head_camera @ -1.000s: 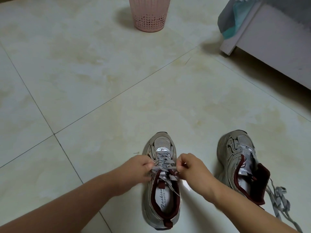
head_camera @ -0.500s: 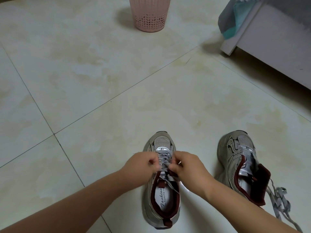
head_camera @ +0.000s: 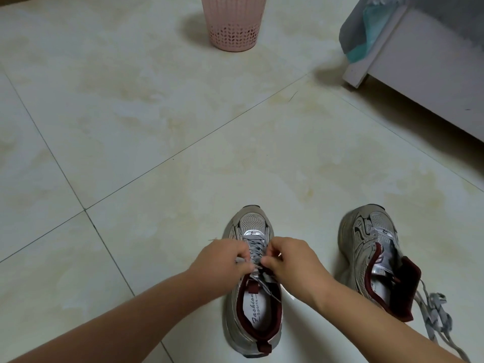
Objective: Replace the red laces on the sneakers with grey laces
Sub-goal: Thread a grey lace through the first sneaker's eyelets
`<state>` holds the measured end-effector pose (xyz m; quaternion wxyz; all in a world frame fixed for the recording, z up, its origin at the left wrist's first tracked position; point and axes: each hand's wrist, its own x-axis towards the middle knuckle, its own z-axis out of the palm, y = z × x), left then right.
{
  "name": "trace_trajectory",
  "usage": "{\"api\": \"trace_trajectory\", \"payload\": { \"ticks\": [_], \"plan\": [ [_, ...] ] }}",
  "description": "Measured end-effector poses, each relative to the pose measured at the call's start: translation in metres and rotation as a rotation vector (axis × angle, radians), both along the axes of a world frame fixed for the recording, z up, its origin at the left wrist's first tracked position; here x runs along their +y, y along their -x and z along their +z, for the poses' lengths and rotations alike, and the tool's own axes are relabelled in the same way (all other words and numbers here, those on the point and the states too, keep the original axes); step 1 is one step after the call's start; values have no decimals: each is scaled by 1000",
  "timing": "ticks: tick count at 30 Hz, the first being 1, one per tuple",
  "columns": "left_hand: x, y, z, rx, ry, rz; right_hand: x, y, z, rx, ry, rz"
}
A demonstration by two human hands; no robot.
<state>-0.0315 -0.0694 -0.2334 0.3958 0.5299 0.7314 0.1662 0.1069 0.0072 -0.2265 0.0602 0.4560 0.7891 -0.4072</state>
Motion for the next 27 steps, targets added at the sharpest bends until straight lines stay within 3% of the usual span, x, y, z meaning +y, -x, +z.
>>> {"api": "trace_trajectory", "payload": {
  "ticks": [2, 5, 7, 11, 14, 18, 20, 23, 25, 27],
  "plan": [
    [0, 2, -3, -94, 42, 104, 0, -2, -4, 40, 60, -60],
    [-3, 8, -4, -428, 155, 369, 1, -8, -5, 214, 291, -301],
    [-6, 11, -6, -547, 211, 426, 0, -12, -6, 308, 439, -413],
    [-7, 12, -8, -679, 241, 486, -3, -13, -3, 366, 496, -477],
    [-12, 8, -8, -576, 183, 436, -4, -14, 1, 331, 398, -429],
    [-25, -3, -10, -362, 84, 319, -17, -24, 8, -19, 186, -90],
    [-31, -11, -13, -330, 104, 311, -24, -26, 8, -144, 82, -33],
    [-34, -23, -23, -139, 107, 301, -29, -27, 13, -267, -53, -18],
    [-33, -26, -27, -36, 75, 308, -30, -28, 20, -247, -86, 21],
    [-31, -27, -30, -17, 59, 311, -31, -30, 28, -82, -23, -30]
  ]
}}
